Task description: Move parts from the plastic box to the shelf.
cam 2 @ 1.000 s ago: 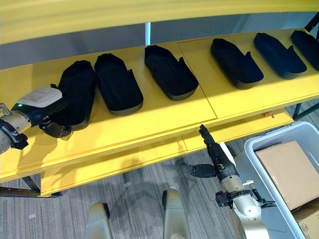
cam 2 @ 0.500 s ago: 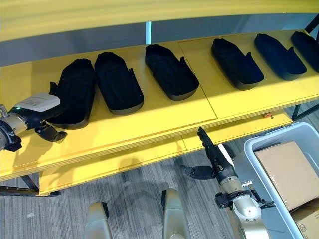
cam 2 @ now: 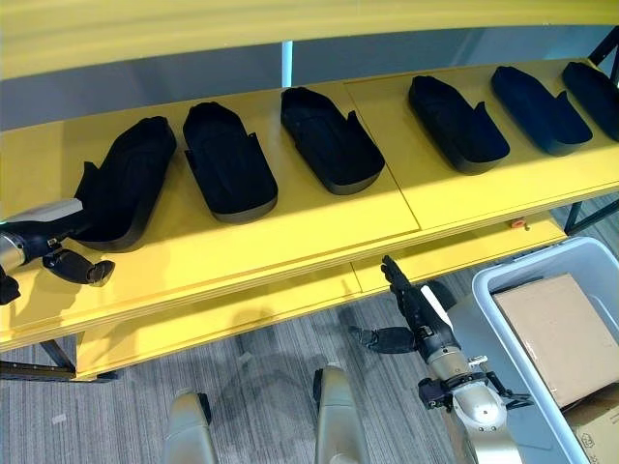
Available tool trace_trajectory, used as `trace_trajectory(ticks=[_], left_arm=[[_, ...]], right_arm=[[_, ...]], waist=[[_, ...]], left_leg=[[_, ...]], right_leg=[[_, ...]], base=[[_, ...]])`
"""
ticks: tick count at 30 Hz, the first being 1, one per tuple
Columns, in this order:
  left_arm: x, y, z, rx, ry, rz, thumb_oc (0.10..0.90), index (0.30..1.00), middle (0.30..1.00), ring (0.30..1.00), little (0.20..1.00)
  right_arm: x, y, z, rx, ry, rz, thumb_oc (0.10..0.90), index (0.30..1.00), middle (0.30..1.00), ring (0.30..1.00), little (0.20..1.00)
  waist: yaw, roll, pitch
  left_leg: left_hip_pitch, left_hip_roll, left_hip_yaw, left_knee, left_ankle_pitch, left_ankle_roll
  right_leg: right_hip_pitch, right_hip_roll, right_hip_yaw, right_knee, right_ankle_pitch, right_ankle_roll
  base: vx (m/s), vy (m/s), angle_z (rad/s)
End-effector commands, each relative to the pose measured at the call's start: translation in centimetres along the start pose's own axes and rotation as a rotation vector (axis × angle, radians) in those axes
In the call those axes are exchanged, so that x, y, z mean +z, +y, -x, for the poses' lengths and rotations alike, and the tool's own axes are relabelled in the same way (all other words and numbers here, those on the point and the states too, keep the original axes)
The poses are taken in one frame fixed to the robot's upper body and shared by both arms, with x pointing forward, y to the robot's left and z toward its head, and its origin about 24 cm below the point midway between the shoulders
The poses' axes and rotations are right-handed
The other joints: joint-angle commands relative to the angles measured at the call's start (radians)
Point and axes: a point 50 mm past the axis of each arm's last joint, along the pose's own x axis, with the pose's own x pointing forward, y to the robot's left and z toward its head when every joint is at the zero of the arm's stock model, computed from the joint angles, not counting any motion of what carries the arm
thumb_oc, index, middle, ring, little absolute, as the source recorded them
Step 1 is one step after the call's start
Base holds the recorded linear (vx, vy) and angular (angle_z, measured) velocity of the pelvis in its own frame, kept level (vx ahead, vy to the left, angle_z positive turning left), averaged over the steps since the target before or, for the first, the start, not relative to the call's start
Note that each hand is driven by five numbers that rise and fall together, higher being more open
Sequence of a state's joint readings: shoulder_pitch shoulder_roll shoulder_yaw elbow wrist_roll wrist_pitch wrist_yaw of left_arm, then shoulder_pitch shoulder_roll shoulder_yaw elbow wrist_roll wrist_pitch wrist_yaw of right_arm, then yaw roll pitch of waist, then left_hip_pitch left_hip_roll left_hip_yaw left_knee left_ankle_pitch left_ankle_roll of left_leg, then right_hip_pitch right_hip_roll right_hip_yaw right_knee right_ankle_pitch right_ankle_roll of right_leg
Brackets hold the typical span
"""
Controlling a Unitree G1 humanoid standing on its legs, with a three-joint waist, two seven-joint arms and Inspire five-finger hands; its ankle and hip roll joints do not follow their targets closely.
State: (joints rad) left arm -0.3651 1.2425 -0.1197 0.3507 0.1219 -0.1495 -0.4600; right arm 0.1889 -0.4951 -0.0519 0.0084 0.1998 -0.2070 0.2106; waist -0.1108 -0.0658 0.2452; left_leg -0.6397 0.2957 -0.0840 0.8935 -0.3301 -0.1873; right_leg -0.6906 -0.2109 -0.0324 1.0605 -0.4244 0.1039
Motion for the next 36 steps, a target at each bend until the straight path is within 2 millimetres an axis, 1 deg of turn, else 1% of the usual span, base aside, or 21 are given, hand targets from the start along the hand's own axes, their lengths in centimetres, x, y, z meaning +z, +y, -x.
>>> trace_trajectory(ticks=[1,3,5,6,7,8,10,12,14,15,17,20,22,24,25,27,28,29,30,32,36], left_arm=[[-1.5,2.4,1.6,0.038,0.063,0.061,0.900,1.000,1.000,1.000,1.000],[-1.5,2.2,1.4,0.034,0.046,0.107,0.900,1.000,1.000,1.000,1.000],[-1.4,2.1,1.4,0.030,0.037,0.118,0.900,1.000,1.000,1.000,1.000],[-1.2,1.9,1.2,0.034,0.014,0.167,0.900,1.000,1.000,1.000,1.000],[-1.2,1.9,1.1,0.034,0.014,0.167,0.900,1.000,1.000,1.000,1.000],[-0.9,1.8,1.0,0.047,-0.022,0.214,0.900,1.000,1.000,1.000,1.000],[-0.9,1.7,0.8,0.075,-0.025,0.247,0.900,1.000,1.000,1.000,1.000],[-0.7,1.4,0.6,0.103,-0.065,0.334,0.900,1.000,1.000,1.000,1.000],[-0.7,0.7,0.1,0.126,-0.095,0.438,0.900,1.000,1.000,1.000,1.000],[-0.4,0.6,0.0,0.117,-0.114,0.449,0.900,1.000,1.000,1.000,1.000],[-0.3,0.4,0.0,0.121,-0.127,0.476,0.900,1.000,1.000,1.000,1.000],[-0.4,-0.7,-0.4,0.149,-0.123,0.542,0.900,1.000,1.000,1.000,1.000],[0.1,-0.7,-0.5,0.182,-0.161,0.590,0.900,1.000,1.000,1.000,1.000],[0.2,-0.9,-0.6,0.203,-0.169,0.615,0.900,1.000,1.000,1.000,1.000],[0.6,-1.0,-0.9,0.235,-0.195,0.662,0.900,1.000,1.000,1.000,1.000],[1.9,-1.6,-1.4,0.284,-0.290,0.813,0.900,1.000,1.000,1.000,1.000],[2.3,-1.8,-1.5,0.270,-0.318,0.849,0.900,1.000,1.000,1.000,1.000],[2.3,-1.8,-1.5,0.270,-0.318,0.849,0.900,1.000,1.000,1.000,1.000],[3.0,-2.1,-1.6,0.278,-0.342,0.875,0.900,1.000,1.000,1.000,1.000],[3.2,-2.2,-1.6,0.271,-0.350,0.877,0.900,1.000,1.000,1.000,1.000],[2.8,-3.1,-1.3,0.292,-0.321,0.895,0.900,1.000,1.000,1.000,1.000]], right_arm=[[3.6,-1.6,-0.7,-0.051,-0.206,-0.005,0.900,1.000,1.000,1.000,1.000],[3.6,-1.5,-0.8,-0.050,-0.209,-0.010,0.900,1.000,1.000,1.000,1.000],[3.7,-1.5,-0.8,-0.050,-0.211,-0.009,0.900,1.000,1.000,1.000,1.000],[3.7,-1.4,-0.8,-0.044,-0.215,-0.013,0.900,1.000,1.000,1.000,1.000],[3.7,-1.4,-0.8,-0.044,-0.215,-0.013,0.900,1.000,1.000,1.000,1.000],[3.7,-1.3,-0.9,-0.046,-0.218,-0.016,0.900,1.000,1.000,1.000,1.000],[3.6,-1.2,-1.0,-0.045,-0.212,-0.016,0.900,1.000,1.000,1.000,1.000],[3.6,-1.3,-0.9,-0.052,-0.214,-0.017,0.900,1.000,1.000,1.000,1.000],[3.5,-1.1,-1.0,-0.049,-0.211,-0.022,0.900,1.000,1.000,1.000,1.000],[3.6,-1.1,-1.0,-0.053,-0.215,-0.019,0.900,1.000,1.000,1.000,1.000],[3.8,-1.2,-1.0,-0.055,-0.221,-0.016,0.900,1.000,1.000,1.000,1.000],[3.8,-1.2,-1.0,-0.062,-0.219,-0.008,0.900,1.000,1.000,1.000,1.000],[3.9,-1.2,-1.1,-0.067,-0.220,-0.006,0.900,1.000,1.000,1.000,1.000],[3.9,-1.2,-1.1,-0.067,-0.221,-0.004,0.900,1.000,1.000,1.000,1.000],[3.9,-1.1,-1.2,-0.066,-0.219,-0.002,0.900,1.000,1.000,1.000,1.000],[3.9,-1.1,-1.2,-0.074,-0.218,0.011,0.900,1.000,1.000,1.000,1.000],[3.9,-1.2,-1.2,-0.081,-0.216,0.013,0.900,1.000,1.000,1.000,1.000],[3.9,-1.2,-1.2,-0.081,-0.216,0.013,0.900,1.000,1.000,1.000,1.000],[4.1,-1.1,-1.3,-0.086,-0.219,0.021,0.900,1.000,1.000,1.000,1.000],[4.1,-1.2,-1.3,-0.088,-0.217,0.024,0.900,1.000,1.000,1.000,1.000],[4.1,-1.3,-1.4,-0.091,-0.210,0.037,0.900,1.000,1.000,1.000,1.000]], waist=[[-0.008,0.017,-0.063],[-0.009,0.017,-0.064],[-0.008,0.017,-0.064],[-0.009,0.017,-0.064],[-0.009,0.017,-0.064],[-0.009,0.017,-0.064],[-0.009,0.016,-0.064],[-0.007,0.016,-0.064],[-0.010,0.017,-0.063],[-0.009,0.018,-0.063],[-0.009,0.018,-0.062],[-0.009,0.018,-0.059],[-0.008,0.017,-0.056],[-0.008,0.017,-0.055],[-0.008,0.016,-0.054],[-0.008,0.016,-0.051],[-0.009,0.016,-0.049],[-0.009,0.016,-0.049],[-0.009,0.017,-0.045],[-0.009,0.017,-0.044],[-0.007,0.015,-0.041]], left_leg=[[-0.024,-0.014,0.024,0.032,0.033,0.080],[-0.028,-0.014,0.024,0.033,0.034,0.080],[-0.028,-0.013,0.025,0.033,0.035,0.080],[-0.028,-0.013,0.025,0.032,0.036,0.080],[-0.028,-0.013,0.025,0.032,0.036,0.080],[-0.029,-0.013,0.025,0.033,0.036,0.080],[-0.028,-0.013,0.025,0.031,0.037,0.080],[-0.030,-0.014,0.025,0.033,0.037,0.080],[-0.031,-0.014,0.022,0.031,0.040,0.080],[-0.031,-0.014,0.022,0.030,0.040,0.080],[-0.031,-0.015,0.022,0.030,0.040,0.080],[-0.031,-0.015,0.022,0.031,0.040,0.081],[-0.031,-0.017,0.022,0.032,0.038,0.082],[-0.031,-0.017,0.022,0.034,0.038,0.082],[-0.032,-0.018,0.021,0.033,0.039,0.083],[-0.031,-0.019,0.020,0.031,0.039,0.084],[-0.030,-0.019,0.020,0.031,0.039,0.085],[-0.030,-0.019,0.020,0.031,0.039,0.085],[-0.032,-0.021,0.019,0.033,0.041,0.085],[-0.032,-0.021,0.019,0.033,0.040,0.086],[-0.032,-0.022,0.020,0.034,0.039,0.086]], right_leg=[[0.073,-0.009,0.045,-0.105,0.059,0.007],[0.071,-0.010,0.045,-0.105,0.060,0.006],[0.070,-0.010,0.045,-0.105,0.060,0.006],[0.067,-0.010,0.046,-0.105,0.062,0.006],[0.067,-0.010,0.046,-0.105,0.062,0.006],[0.066,-0.009,0.046,-0.103,0.061,0.006],[0.066,-0.009,0.044,-0.104,0.061,0.006],[0.064,-0.009,0.045,-0.103,0.061,0.006],[0.063,-0.008,0.044,-0.103,0.063,0.005],[0.064,-0.009,0.043,-0.104,0.063,0.005],[0.062,-0.009,0.043,-0.103,0.062,0.005],[0.062,-0.008,0.044,-0.101,0.061,0.004],[0.062,-0.009,0.043,-0.101,0.060,0.003],[0.061,-0.009,0.044,-0.100,0.060,0.003],[0.061,-0.008,0.044,-0.100,0.060,0.002],[0.062,-0.008,0.044,-0.100,0.061,0.002],[0.063,-0.008,0.044,-0.100,0.061,0.002],[0.063,-0.008,0.044,-0.100,0.061,0.002],[0.063,-0.008,0.043,-0.098,0.061,0.001],[0.062,-0.009,0.042,-0.097,0.060,0.000],[0.062,-0.008,0.042,-0.097,0.060,-0.001]], base=[[0.00,0.000,0.00],[0.00,0.000,0.00],[0.00,0.000,0.00],[0.00,0.000,0.00],[0.00,0.000,0.00],[0.00,0.000,0.00],[0.00,0.000,0.00],[0.00,0.000,0.00],[0.00,0.000,0.00],[0.00,0.000,0.00],[0.00,0.000,0.00],[0.00,0.000,0.00],[0.00,0.000,0.00],[0.00,0.000,0.00],[0.00,0.000,0.00],[0.00,0.000,0.00],[0.00,0.000,0.00],[0.00,0.000,0.00],[0.00,0.000,0.00],[0.00,0.000,0.00],[0.00,0.000,0.00]])
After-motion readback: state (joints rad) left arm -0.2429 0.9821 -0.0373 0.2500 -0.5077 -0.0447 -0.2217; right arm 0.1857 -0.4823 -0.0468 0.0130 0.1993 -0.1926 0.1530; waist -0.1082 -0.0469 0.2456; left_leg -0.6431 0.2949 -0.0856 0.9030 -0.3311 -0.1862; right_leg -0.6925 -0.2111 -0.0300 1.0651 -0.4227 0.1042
